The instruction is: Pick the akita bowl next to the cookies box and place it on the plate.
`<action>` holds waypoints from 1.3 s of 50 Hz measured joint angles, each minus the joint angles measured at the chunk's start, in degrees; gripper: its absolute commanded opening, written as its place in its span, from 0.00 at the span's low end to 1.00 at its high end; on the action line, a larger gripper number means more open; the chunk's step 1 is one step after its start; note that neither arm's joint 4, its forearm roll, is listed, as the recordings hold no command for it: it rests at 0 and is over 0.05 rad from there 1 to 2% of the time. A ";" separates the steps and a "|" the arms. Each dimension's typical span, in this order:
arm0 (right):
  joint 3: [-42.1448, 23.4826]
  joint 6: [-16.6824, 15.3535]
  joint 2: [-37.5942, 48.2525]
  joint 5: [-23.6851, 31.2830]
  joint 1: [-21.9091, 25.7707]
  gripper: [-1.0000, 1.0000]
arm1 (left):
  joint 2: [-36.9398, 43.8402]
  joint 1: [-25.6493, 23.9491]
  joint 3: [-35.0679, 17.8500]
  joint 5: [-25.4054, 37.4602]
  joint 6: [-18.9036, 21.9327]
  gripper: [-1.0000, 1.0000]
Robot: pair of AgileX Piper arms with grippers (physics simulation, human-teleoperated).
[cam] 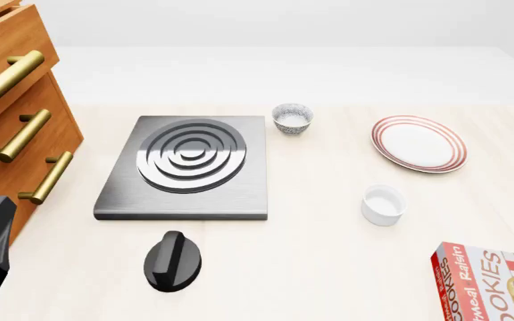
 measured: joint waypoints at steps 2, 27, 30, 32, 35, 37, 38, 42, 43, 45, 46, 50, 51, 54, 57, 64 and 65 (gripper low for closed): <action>-0.02 0.32 -0.80 0.54 0.37 0.00 | 0.00 0.00 0.00 0.00 0.00 1.00; -1.02 4.85 -8.25 7.03 6.30 0.00 | 0.00 0.00 0.00 0.00 0.00 1.00; -0.91 5.46 -8.86 7.60 7.22 0.00 | 0.00 0.00 0.00 0.00 0.00 1.00; -0.84 5.90 -9.20 7.96 7.88 0.00 | 0.00 0.00 0.00 0.00 0.00 1.00; -0.75 6.56 -9.60 8.48 8.87 0.00 | 0.00 0.00 0.00 0.00 0.00 1.00; -0.69 7.06 -9.78 8.81 9.53 0.00 | 0.00 0.00 0.00 0.00 0.00 1.00; -0.65 7.29 -9.86 8.97 9.84 0.00 | 0.00 0.00 0.00 0.00 0.00 1.00; -0.45 8.18 -10.16 9.50 10.97 0.00 | 0.00 0.00 0.00 0.00 0.00 1.00; -0.37 8.41 -10.25 9.62 11.27 0.00 | 0.00 0.00 0.00 0.00 0.00 1.00; -0.19 8.89 -10.45 9.83 11.89 0.00 | 0.00 0.00 0.00 0.00 0.00 1.00; -0.09 9.17 -10.57 9.92 12.21 0.00 | 0.00 0.00 0.00 0.00 0.00 1.00; 0.30 10.08 -11.04 10.23 13.42 0.00 | 0.00 0.00 0.00 0.00 0.00 1.00; 0.40 10.28 -11.17 10.30 13.74 0.00 | 0.00 0.00 0.00 0.00 0.00 1.00; 0.68 10.89 -11.61 10.50 14.70 0.00 | 0.00 0.00 0.00 0.00 0.00 1.00; 0.96 11.50 -12.07 10.68 15.75 0.00 | 0.00 0.00 0.00 0.00 0.00 1.00; 1.55 12.63 -12.93 10.95 17.96 0.00 | 0.00 0.00 0.00 0.00 0.00 1.00; 1.64 12.75 -13.02 10.96 18.25 0.00 | 0.00 0.00 0.00 0.00 0.00 1.00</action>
